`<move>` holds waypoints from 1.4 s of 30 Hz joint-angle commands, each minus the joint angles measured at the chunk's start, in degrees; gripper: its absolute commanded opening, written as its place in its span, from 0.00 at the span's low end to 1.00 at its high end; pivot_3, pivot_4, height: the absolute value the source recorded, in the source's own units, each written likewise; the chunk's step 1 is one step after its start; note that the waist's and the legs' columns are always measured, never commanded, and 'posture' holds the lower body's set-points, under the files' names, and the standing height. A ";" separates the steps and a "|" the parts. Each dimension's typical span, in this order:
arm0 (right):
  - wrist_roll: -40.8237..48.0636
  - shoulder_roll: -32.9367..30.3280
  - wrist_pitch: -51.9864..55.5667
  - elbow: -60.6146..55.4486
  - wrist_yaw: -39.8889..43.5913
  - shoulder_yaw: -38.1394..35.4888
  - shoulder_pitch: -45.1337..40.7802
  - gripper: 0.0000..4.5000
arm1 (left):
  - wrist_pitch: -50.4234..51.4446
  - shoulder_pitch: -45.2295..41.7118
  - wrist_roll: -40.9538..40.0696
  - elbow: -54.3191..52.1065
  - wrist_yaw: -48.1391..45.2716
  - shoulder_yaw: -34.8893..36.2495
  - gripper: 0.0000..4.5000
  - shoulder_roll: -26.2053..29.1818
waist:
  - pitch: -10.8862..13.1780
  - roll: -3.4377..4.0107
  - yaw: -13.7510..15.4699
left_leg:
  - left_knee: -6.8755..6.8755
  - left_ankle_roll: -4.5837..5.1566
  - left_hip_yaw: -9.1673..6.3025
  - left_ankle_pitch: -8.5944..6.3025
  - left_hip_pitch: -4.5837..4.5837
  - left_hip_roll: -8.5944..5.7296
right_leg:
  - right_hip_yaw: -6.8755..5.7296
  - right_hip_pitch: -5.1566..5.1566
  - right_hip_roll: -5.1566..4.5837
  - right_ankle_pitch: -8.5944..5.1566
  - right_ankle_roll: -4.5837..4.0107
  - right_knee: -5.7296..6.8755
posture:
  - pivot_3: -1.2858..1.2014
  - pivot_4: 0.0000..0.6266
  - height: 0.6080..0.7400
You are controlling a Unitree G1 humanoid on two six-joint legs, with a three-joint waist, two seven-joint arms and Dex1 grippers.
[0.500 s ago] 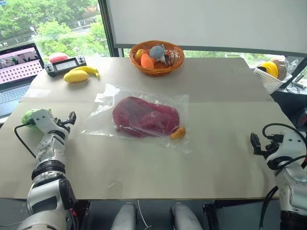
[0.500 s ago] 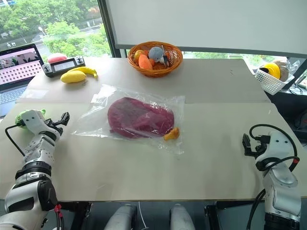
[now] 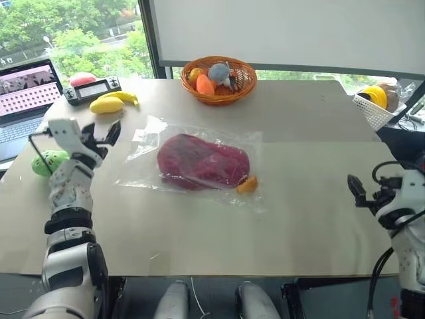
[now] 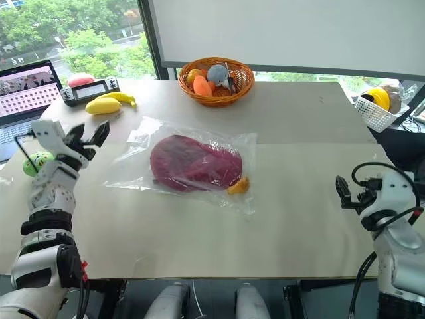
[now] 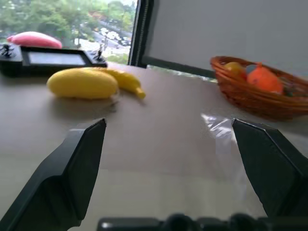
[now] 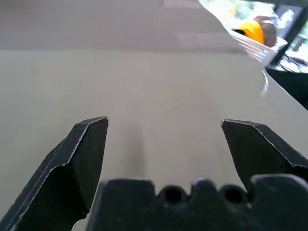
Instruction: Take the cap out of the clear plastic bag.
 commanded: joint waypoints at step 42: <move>-28.77 5.54 -43.62 68.01 52.46 47.69 -53.17 1.00 | 35.25 17.16 -13.31 -49.33 -33.62 -21.14 1.00 15.73 | 0.64 0.24 -1.28 | 0.10 0.13 0.13 -0.12 0.05 0.08 | 0.07 -0.06 0.05 -0.04 -0.09 0.03 | 0.52 0.24 0.94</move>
